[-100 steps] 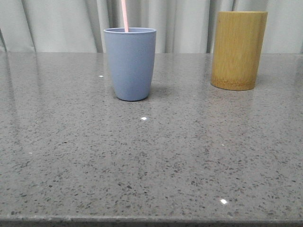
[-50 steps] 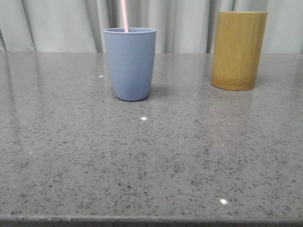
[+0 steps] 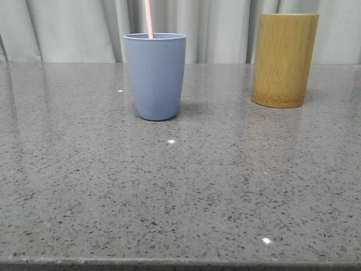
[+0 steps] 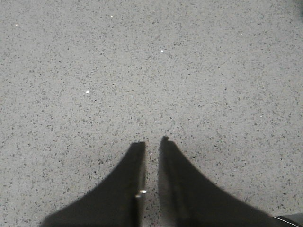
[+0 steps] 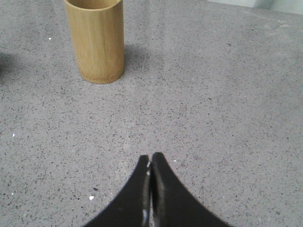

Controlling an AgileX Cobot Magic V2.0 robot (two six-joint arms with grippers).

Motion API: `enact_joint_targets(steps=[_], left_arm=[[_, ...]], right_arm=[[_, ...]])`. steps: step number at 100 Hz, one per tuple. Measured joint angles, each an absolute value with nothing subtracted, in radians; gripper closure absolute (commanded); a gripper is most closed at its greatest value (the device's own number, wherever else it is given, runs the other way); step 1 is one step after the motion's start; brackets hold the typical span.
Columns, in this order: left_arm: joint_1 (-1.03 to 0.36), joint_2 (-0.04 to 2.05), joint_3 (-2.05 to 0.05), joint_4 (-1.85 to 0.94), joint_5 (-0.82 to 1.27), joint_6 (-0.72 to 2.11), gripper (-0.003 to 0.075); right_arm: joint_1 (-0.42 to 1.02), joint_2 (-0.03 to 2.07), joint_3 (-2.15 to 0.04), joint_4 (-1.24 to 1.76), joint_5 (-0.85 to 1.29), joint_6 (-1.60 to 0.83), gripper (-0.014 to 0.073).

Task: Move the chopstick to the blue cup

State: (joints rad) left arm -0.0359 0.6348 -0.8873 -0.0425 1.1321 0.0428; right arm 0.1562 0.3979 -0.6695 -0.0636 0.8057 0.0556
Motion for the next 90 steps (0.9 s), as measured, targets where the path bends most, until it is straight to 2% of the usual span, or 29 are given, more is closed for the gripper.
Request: enact_joint_targets(steps=[90], left_arm=[[-0.036, 0.629, -0.878, -0.043, 1.109, 0.043, 0.0739]], right_arm=[[0.156, 0.398, -0.669, -0.064, 0.813, 0.056, 0.0662]])
